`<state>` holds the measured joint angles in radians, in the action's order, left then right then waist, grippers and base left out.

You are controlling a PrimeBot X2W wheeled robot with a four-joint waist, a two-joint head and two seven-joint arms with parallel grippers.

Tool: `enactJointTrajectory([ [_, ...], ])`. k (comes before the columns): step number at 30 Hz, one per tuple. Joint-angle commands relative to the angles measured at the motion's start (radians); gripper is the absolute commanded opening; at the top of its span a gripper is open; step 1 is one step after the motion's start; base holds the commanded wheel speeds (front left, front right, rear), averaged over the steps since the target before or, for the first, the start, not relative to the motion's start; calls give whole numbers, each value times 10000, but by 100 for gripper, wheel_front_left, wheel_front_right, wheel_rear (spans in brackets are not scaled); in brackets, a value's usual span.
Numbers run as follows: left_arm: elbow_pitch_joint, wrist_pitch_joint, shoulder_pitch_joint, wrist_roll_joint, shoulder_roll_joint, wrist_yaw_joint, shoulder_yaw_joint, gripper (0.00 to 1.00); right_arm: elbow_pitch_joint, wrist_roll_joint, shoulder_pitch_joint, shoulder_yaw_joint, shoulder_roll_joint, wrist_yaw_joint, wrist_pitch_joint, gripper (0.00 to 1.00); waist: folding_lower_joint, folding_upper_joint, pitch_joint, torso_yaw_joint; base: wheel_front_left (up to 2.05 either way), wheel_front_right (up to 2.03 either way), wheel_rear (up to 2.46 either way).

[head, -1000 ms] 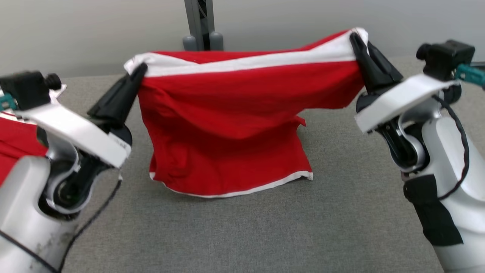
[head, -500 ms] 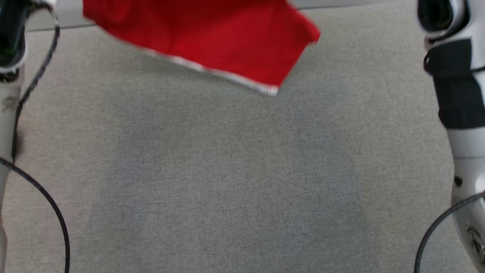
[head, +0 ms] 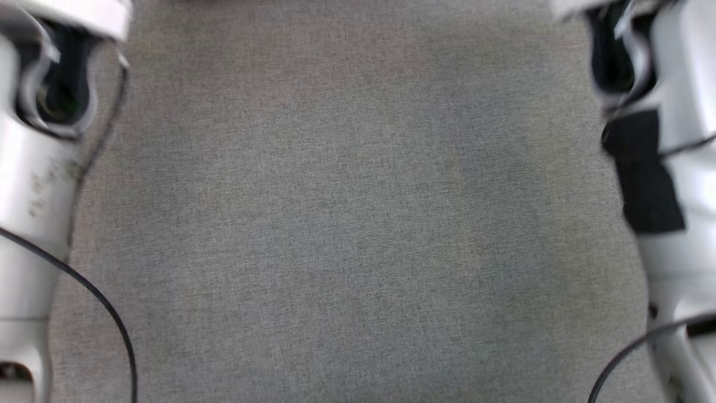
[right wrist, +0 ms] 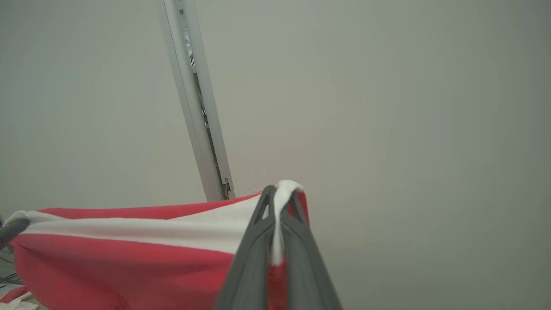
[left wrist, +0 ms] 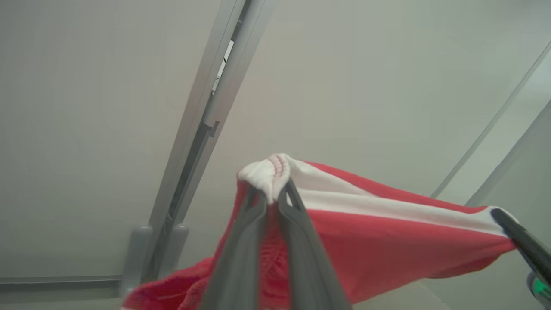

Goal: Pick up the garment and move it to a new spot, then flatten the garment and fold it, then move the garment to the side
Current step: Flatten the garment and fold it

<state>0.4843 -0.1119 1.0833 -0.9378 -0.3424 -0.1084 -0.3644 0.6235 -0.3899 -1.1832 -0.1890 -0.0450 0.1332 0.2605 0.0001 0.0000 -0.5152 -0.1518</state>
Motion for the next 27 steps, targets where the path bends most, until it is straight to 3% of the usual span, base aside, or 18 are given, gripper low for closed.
enactJointTrajectory([
  [1, -64, -265, -305, -158, -10, -125, -48, 0, -437, -192, 597, -156, -109, -30, 61, 0, -1, 0, -1, 53, 0, 0, 0],
  [5, -547, -776, -1422, -429, 44, -225, -414, 0, -1546, -451, 2308, -531, -284, -27, 60, 0, -1, 0, 175, 153, 0, 0, 0],
  [12, -1914, -1379, -3963, -782, -464, -219, -962, 0, -3164, -868, 5301, -793, -836, -26, 62, 0, -1, 0, 793, 278, 0, 0, 0],
  [17, -2781, -1529, -5912, -959, -580, -219, -896, 0, -3748, -949, 7079, -669, -791, -26, 62, 0, -1, 0, 1332, 294, 0, 0, 0],
  [27, -4524, -1551, -9583, 432, 279, -220, 998, 0, -4440, -1241, 9531, -947, -767, -27, -462, 0, -1, 0, 2503, 49, 0, 0, 0],
])
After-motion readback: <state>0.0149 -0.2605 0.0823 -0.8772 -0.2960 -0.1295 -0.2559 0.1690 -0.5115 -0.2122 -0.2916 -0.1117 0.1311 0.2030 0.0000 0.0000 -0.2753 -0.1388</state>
